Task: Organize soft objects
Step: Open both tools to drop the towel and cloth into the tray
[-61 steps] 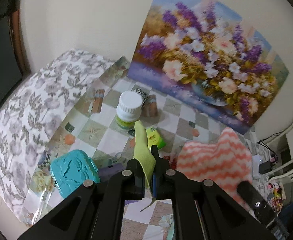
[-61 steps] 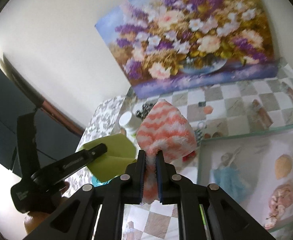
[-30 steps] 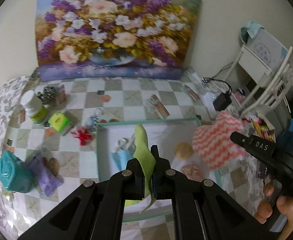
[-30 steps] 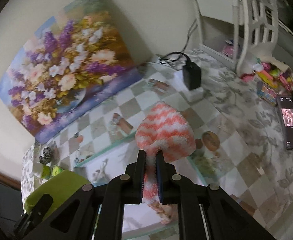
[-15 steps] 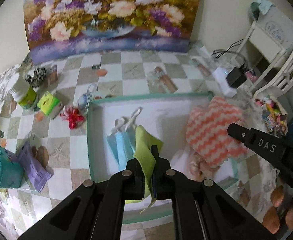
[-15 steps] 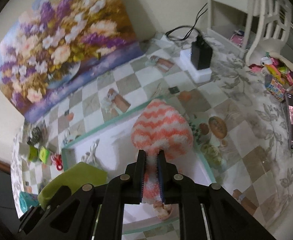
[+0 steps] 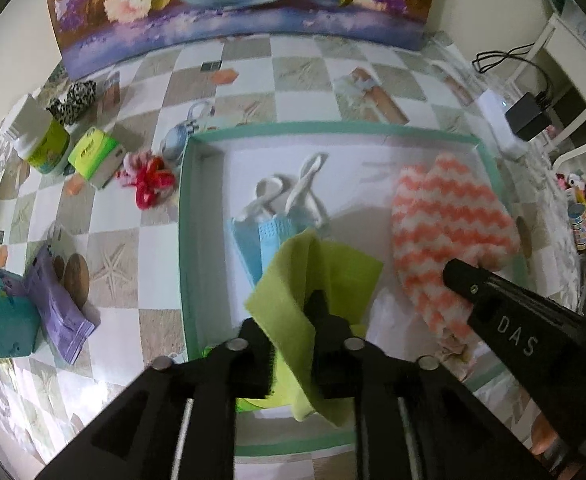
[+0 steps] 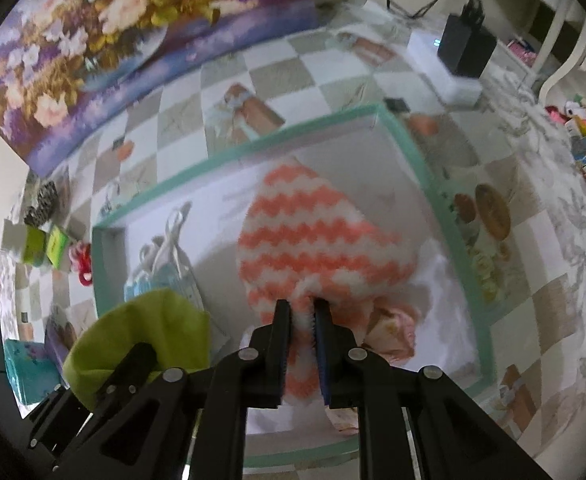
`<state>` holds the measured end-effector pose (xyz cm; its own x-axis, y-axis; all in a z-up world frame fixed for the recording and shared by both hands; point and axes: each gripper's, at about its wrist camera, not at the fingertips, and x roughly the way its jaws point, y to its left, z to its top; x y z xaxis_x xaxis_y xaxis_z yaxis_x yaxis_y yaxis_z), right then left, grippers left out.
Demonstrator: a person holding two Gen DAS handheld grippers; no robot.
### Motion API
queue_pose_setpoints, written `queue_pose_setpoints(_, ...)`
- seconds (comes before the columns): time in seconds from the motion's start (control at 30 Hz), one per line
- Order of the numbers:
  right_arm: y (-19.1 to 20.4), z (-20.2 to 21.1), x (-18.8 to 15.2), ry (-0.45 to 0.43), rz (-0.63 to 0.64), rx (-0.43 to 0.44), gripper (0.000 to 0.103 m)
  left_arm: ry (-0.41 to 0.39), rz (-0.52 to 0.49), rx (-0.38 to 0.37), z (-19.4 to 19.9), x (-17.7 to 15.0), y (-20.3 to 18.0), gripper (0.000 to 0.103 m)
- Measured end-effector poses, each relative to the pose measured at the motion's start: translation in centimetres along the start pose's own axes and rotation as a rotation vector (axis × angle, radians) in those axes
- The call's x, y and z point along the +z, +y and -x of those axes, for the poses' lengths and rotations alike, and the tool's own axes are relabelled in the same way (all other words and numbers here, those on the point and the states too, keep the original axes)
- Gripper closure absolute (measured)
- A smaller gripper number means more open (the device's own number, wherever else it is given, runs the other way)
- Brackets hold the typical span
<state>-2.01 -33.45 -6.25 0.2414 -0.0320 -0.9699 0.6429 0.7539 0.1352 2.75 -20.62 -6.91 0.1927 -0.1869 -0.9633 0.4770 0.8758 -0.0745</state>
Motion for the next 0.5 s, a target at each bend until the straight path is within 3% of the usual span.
queue_pose_setpoints(0.03,0.1,-0.2,0.0,0.008,0.0,0.002,0.078,0.006,0.002,0.003,-0.1,0.0,0.0,0.073)
queue_pose_setpoints(0.1,0.2,-0.3,0.0,0.009,0.0,-0.008,0.072,0.015,0.009,0.003,-0.3,-0.1,0.2,0.055)
queue_pose_setpoints(0.2,0.3,-0.2,0.1,0.006,0.002,-0.027,0.056,0.03,0.028,-0.013,-0.2,0.0,0.5,0.042)
queue_pose_setpoints(0.37,0.4,0.6,0.2,-0.019,0.006,-0.058,0.037,0.017,0.03,-0.018,0.9,0.1,0.5,0.027)
queue_pose_setpoints(0.5,0.5,1.3,0.3,-0.039,0.012,-0.074,0.031,-0.006,0.032,-0.021,2.1,0.3,0.7,0.02)
